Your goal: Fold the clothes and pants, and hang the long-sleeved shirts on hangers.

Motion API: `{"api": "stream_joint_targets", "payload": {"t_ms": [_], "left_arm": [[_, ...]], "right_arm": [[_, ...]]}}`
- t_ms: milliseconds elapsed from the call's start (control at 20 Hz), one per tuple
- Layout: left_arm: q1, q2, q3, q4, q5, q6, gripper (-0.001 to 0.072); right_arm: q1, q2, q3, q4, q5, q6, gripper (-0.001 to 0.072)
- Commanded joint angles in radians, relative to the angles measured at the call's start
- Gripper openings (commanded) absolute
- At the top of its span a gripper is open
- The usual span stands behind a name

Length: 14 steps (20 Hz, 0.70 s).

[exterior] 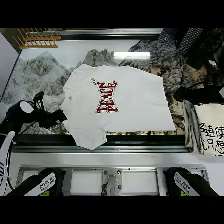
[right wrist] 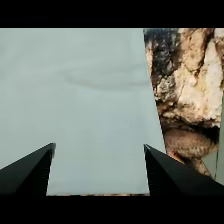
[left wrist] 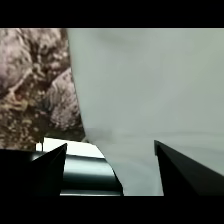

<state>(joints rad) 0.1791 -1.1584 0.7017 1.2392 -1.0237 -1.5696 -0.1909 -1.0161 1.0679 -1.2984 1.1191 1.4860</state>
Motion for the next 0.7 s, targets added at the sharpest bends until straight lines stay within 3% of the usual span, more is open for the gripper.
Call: {"api": "stream_joint_targets", "payload": {"t_ms": [0,250,400,450,500,550,600,650], "left_arm": [[-0.039,0.056,-0.209,-0.086,0.127,0.003,0.059],[-0.149,0.054,-0.226,-0.14,0.28,-0.021,0.059],[-0.166,0.006,-0.203,-0.143,0.287,-0.055,0.059],[-0.166,-0.019,-0.182,-0.144,0.263,-0.055,0.0515],[-0.166,-0.039,-0.16,-0.14,0.237,-0.054,0.0315],[-0.166,-0.052,-0.14,-0.14,0.214,-0.053,0.0161],[-0.166,-0.054,-0.124,-0.138,0.193,-0.042,0.0045],[-0.166,-0.047,-0.111,-0.131,0.179,-0.034,0.0007]], "right_arm": [[0.0,0.053,-0.07,0.019,0.004,-0.001,0.0613],[-0.001,0.053,-0.071,0.045,0.005,-0.001,0.0613],[-0.001,0.053,-0.073,0.045,0.008,-0.001,0.0613],[-0.001,0.053,-0.073,0.045,0.015,-0.001,0.0613],[-0.002,0.053,-0.074,0.039,0.024,-0.001,0.0613],[-0.005,0.053,-0.074,0.019,0.043,-0.001,0.0614],[-0.013,0.053,-0.076,-0.011,0.071,-0.001,0.0613],[-0.033,0.055,-0.091,-0.042,0.104,0.0,0.0613]]}}
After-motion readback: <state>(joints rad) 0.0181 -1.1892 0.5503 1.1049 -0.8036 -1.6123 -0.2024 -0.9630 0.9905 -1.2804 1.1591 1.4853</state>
